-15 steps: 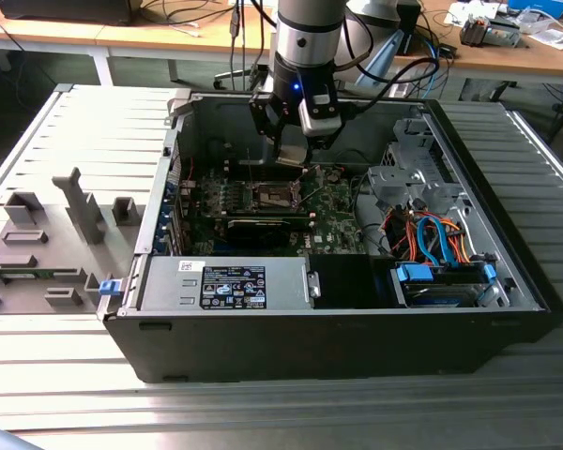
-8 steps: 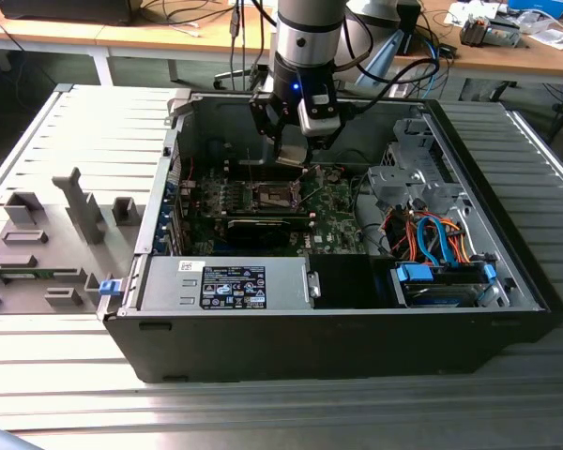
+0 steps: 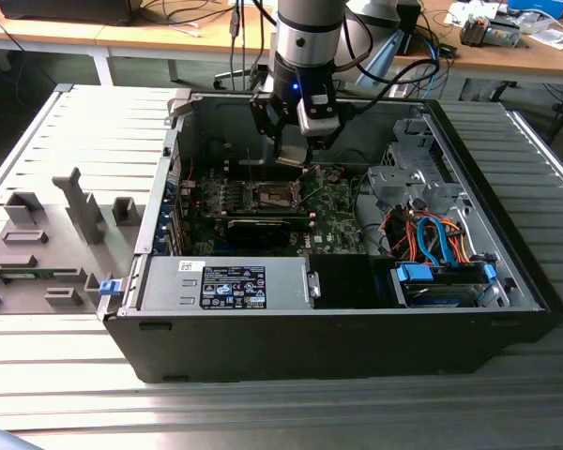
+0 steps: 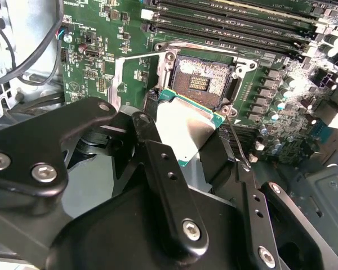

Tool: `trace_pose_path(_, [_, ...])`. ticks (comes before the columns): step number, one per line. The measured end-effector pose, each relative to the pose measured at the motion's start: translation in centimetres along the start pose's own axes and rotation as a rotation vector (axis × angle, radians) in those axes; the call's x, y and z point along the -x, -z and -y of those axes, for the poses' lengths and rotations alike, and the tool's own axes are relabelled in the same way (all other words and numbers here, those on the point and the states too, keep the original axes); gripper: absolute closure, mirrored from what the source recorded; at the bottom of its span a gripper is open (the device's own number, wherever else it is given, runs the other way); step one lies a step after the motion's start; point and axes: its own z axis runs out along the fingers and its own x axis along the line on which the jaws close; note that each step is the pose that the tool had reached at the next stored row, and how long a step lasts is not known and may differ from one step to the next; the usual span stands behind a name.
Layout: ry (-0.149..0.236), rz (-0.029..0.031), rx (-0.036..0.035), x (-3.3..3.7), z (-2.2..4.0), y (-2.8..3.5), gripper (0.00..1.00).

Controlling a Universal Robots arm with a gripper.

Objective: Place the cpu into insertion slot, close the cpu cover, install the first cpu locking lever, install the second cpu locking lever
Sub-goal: 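Place the cpu into insertion slot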

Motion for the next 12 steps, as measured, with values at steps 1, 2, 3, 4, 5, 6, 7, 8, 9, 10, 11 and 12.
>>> trace_pose_path(1, [-0.004,0.0004,0.0,0.0,0.0,0.0,0.46])
trace_pose_path(2, [-0.007,0.0006,0.0001,0.0,0.0,0.0,0.46])
trace_pose_path(3, [-0.01,0.0009,0.0002,0.0,0.0,-0.01,0.46])
trace_pose_path(4, [-0.014,0.0013,0.0003,0.0,0.0,0.0,0.46])
trace_pose_path(5, [-0.018,0.0017,0.0004,0.0,0.0,0.0,0.46])
trace_pose_path(6, [-0.022,0.002,0.0005,0.0,0.0,0.0,0.46])
trace_pose_path(7, [-0.024,0.0022,0.0005,0.0,0.0,0.0,0.46])
trace_pose_path(8, [-0.025,0.0023,0.0005,0.0,0.0,0.0,0.46])
trace_pose_path(9, [-0.026,0.0024,0.0005,0.0,0.0,0.0,0.46])
trace_pose_path(10, [-0.027,0.0024,0.0006,0.0,0.0,0.0,0.46])
trace_pose_path(11, [-0.029,0.0026,0.0006,0.0,0.0,0.0,0.46])
trace_pose_path(12, [-0.03,0.0027,0.0006,0.0,0.0,0.0,0.46])
